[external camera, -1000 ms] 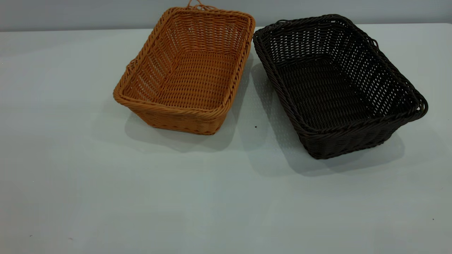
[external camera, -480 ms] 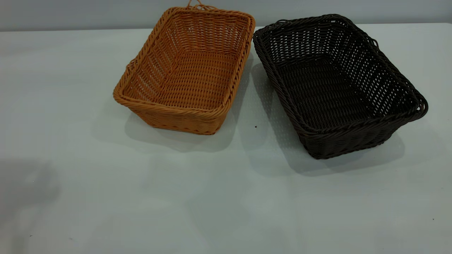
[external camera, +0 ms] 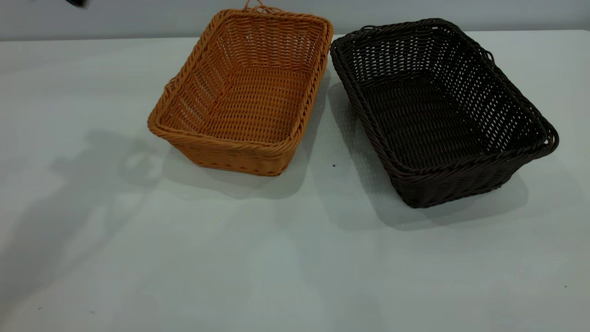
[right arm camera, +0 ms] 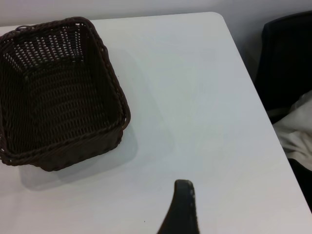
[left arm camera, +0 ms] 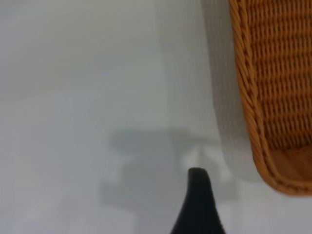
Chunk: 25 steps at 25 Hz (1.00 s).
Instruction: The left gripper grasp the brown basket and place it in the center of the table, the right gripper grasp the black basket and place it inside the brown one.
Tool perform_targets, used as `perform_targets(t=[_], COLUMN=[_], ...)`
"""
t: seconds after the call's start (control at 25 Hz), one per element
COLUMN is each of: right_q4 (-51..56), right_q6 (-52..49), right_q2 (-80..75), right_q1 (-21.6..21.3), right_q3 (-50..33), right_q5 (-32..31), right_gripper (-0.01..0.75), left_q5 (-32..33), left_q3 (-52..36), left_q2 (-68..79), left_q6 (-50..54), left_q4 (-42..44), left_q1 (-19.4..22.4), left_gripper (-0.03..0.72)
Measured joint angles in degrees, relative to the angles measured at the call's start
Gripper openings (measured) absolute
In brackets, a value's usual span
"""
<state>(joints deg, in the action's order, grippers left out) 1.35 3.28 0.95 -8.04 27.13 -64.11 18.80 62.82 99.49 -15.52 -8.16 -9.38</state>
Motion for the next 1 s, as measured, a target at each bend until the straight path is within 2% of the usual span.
perform_targets(t=[0.32,0.72,1.0], right_q4=[0.0,0.0,0.4], right_q6=[0.0,0.0,0.0], right_q2=[0.0,-0.2,-10.7], right_q1=[0.0,0.0,0.0], right_q3=[0.0,0.0,1.0], right_q5=[0.0,0.0,2.4], right_gripper=[0.572,0.572,0.572], left_q5=[-1.1,-1.3,-1.2], left_q3=[11.7,25.0,33.5], left_q2=[16.7,32.0,40.9], left_q6=[-0.1,-0.1,-0.1], left_q4=[0.0,-0.1,-2.8], left_q1=[-2.7,-3.7,-4.0], left_gripper=[0.519,0.519,0.501])
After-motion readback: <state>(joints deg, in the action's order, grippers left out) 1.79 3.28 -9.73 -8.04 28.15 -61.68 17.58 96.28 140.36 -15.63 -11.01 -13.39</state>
